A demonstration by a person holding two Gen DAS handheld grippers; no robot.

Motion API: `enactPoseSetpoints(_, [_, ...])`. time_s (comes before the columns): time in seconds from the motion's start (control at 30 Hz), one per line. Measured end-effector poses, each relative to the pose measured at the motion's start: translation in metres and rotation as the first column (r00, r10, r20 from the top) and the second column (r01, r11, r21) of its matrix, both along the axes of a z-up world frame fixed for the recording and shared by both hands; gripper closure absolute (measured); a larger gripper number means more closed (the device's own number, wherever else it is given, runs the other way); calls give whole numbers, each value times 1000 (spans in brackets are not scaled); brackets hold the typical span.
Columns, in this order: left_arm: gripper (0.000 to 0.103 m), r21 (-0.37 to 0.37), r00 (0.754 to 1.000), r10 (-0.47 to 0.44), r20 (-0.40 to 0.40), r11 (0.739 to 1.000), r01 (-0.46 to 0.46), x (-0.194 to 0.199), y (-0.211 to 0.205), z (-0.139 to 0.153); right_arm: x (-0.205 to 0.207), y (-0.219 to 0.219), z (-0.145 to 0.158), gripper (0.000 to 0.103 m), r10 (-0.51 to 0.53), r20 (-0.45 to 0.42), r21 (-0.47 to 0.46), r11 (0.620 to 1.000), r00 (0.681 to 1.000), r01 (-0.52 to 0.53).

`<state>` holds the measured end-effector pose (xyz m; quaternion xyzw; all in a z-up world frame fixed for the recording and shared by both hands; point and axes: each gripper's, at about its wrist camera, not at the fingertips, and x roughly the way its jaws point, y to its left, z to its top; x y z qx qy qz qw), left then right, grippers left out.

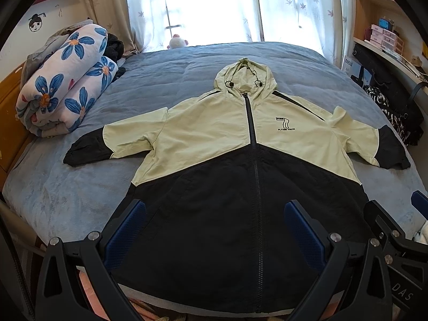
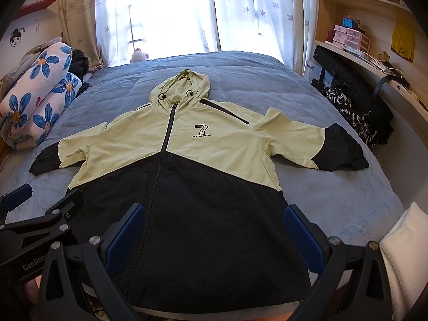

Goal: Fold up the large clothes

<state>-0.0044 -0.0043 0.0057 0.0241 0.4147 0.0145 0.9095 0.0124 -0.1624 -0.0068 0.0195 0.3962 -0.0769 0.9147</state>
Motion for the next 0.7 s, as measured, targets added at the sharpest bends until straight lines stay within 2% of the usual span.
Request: enactPoseSetpoints(0.7, [1,3,1000,0,-4,1000,0,-3,4,-2,0,-1,-3,0,-2,-5,3,1000,1000,2])
